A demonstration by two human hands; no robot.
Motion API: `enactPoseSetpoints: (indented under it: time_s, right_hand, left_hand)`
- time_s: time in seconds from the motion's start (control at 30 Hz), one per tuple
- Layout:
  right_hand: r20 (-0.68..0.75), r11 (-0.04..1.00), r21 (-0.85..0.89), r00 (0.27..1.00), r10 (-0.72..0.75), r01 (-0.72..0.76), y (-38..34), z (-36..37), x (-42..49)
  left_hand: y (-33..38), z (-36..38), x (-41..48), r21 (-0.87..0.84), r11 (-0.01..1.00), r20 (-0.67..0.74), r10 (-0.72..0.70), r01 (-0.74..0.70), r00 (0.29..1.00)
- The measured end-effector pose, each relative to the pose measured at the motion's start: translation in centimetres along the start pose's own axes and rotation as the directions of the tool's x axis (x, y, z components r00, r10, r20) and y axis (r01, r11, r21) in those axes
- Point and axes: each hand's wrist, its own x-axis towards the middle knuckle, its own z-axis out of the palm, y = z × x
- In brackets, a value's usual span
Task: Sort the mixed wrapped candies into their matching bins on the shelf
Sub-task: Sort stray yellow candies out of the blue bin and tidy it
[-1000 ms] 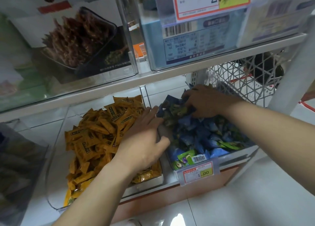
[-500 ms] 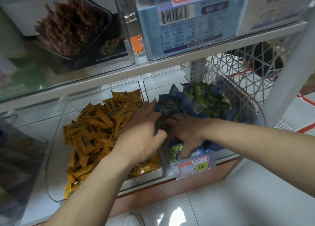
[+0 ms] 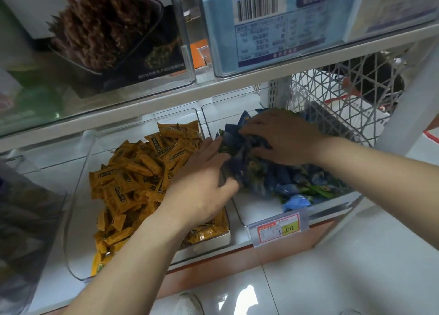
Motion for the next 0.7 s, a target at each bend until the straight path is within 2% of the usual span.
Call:
enactPoseSetpoints:
  time_s: [0.03, 0.1, 0.17, 0.23, 0.37, 0.5, 0.53, 0.57, 0.63, 0.67, 0.7]
  right_hand:
    - [0.023, 0.998, -0.018, 0.998, 0.066, -0.065, 0.7, -0.2, -0.4]
    - [0.169, 0.975, -0.016, 0.961, 0.22, -0.221, 2.0, -0.2, -1.2]
    - [0.333, 0.954, 0.062, 0.907, 0.257, -0.293, 2.1, 0.4, -1.6]
    - [0.393, 0.951, 0.156, 0.9, 0.187, -0.266, 0.5, 1.1, -1.7]
    - [0.449, 0.964, 0.248, 0.893, -0.027, -0.096, -4.3, 1.9, -2.4]
    - [0.626, 0.882, 0.444, 0.759, -0.179, -0.158, -4.9, -1.1, -2.4]
    - [0.629, 0.871, 0.463, 0.754, -0.19, -0.166, -4.3, -2.0, -2.1]
    - [0.589, 0.86, 0.482, 0.789, -0.175, -0.169, -3.6, -2.8, -1.5]
    - [0.366, 0.868, 0.467, 0.931, -0.016, -0.169, -2.1, -3.1, 0.3]
    - [0.226, 0.889, 0.43, 0.972, 0.063, -0.158, -1.5, -2.6, 1.4]
    - [0.161, 0.907, 0.389, 0.981, 0.104, -0.16, -1.3, -1.6, 2.6]
  left_hand:
    - [0.0, 0.0, 0.0, -0.001, 1.0, 0.002, 0.0, 0.0, 1.0]
    - [0.0, 0.1, 0.1, 0.008, 1.0, 0.001, -0.001, 0.001, 1.0]
    - [0.0, 0.2, 0.1, 0.008, 1.0, -0.014, 0.008, -0.008, 1.0]
    - [0.0, 0.2, 0.1, 0.001, 1.0, -0.034, 0.019, -0.019, 0.999]
    - [0.0, 0.3, 0.0, -0.006, 1.0, -0.076, 0.03, -0.03, 0.997]
    - [-0.1, 0.3, 0.1, -0.006, 1.0, -0.083, 0.017, -0.018, 0.996]
    - [-0.1, 0.3, 0.1, -0.005, 1.0, -0.076, 0.013, -0.013, 0.997]
    - [0.0, 0.3, 0.1, -0.006, 1.0, -0.066, 0.008, -0.009, 0.998]
    - [0.0, 0.3, 0.1, -0.011, 1.0, -0.053, 0.002, -0.003, 0.999]
    - [0.0, 0.3, 0.1, -0.011, 1.0, -0.053, 0.002, -0.003, 0.999]
    - [0.0, 0.2, 0.0, -0.01, 1.0, -0.056, 0.006, -0.006, 0.998]
